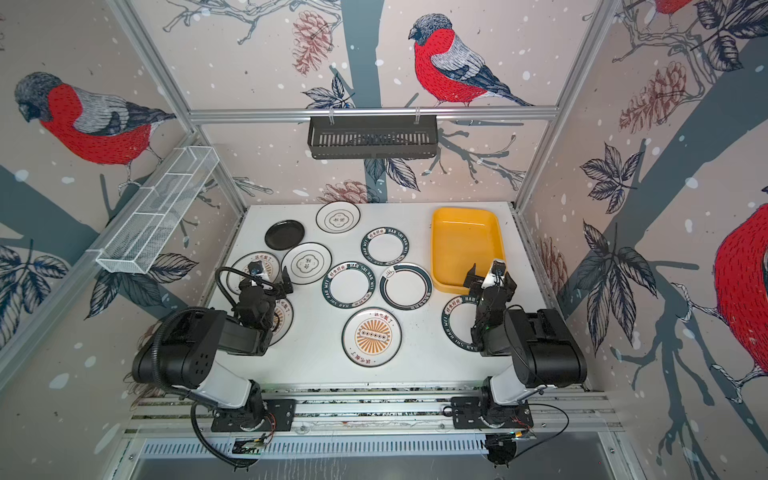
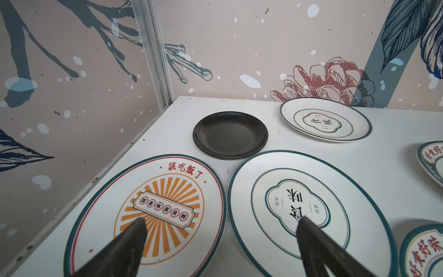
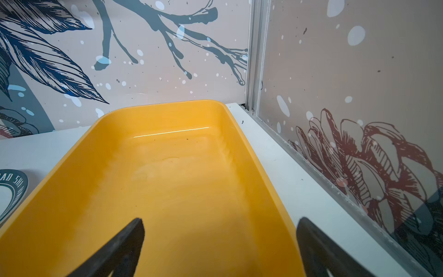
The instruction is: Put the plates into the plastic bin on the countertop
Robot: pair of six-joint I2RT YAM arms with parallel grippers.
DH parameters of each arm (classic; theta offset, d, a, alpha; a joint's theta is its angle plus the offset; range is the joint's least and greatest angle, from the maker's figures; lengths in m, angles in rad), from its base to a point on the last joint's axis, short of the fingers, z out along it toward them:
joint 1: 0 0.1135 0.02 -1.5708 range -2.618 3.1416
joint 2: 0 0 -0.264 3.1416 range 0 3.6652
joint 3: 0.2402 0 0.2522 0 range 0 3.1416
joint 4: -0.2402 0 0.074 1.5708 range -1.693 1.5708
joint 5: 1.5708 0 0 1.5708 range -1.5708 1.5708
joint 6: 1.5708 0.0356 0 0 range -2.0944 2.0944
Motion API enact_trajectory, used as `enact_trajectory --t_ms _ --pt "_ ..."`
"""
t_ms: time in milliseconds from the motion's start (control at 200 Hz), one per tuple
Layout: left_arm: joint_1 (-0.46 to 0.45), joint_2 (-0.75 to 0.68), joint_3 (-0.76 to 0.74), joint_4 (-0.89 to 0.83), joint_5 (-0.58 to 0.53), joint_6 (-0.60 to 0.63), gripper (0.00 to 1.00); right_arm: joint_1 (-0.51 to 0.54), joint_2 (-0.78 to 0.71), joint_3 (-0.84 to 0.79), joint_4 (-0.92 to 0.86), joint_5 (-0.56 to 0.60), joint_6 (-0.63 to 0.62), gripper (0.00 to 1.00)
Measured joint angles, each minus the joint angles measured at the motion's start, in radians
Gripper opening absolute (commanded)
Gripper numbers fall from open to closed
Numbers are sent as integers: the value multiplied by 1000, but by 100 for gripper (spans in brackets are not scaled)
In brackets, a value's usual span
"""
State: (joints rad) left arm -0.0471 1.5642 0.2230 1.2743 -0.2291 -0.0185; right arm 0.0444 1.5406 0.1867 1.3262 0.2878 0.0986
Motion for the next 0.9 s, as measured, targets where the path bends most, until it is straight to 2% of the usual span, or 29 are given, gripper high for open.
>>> enact_trajectory --t_ms 901 --pt "-3 -20 5 -18 21 9 97 0 -6 0 -5 0 0 100"
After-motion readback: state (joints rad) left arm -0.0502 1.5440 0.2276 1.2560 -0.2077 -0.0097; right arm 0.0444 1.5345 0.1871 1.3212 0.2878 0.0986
